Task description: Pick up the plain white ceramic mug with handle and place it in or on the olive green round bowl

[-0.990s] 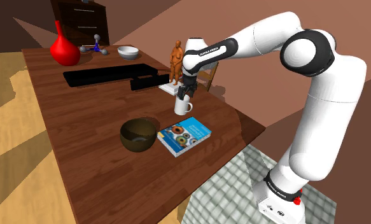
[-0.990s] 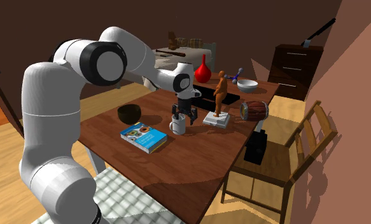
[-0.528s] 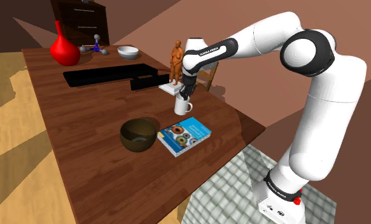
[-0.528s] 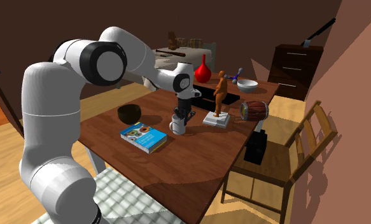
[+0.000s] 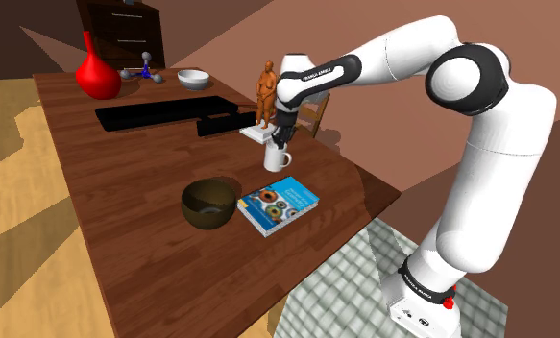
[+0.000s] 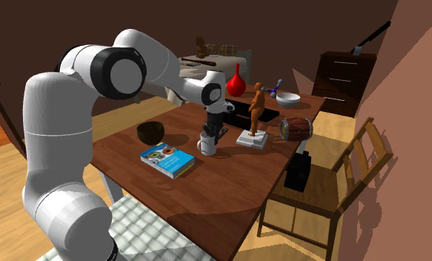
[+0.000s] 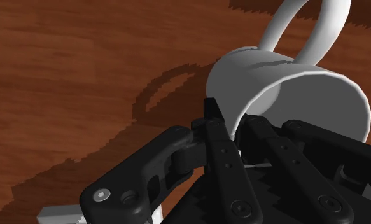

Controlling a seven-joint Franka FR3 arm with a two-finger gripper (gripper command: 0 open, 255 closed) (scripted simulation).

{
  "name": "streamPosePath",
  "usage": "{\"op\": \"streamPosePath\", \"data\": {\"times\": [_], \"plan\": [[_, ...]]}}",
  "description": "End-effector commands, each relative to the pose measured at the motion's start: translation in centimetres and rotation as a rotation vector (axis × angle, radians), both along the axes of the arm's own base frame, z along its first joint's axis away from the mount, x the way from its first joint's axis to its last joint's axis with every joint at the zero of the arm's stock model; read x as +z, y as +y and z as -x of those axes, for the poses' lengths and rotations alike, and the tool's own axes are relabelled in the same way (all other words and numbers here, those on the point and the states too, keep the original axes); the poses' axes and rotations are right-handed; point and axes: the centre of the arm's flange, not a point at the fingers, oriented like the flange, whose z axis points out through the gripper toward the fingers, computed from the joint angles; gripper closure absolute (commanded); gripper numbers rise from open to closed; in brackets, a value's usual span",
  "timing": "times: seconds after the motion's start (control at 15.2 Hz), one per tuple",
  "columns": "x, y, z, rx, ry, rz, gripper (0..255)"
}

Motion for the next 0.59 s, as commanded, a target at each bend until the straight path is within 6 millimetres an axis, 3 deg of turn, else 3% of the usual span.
{"op": "streamPosePath", "data": {"times": [0.0,0.53], "plan": [[1.1,0.1,0.0,0.000,0.000,0.000,255],[5.3,0.1,0.0,0.000,0.000,0.000,255]]}}
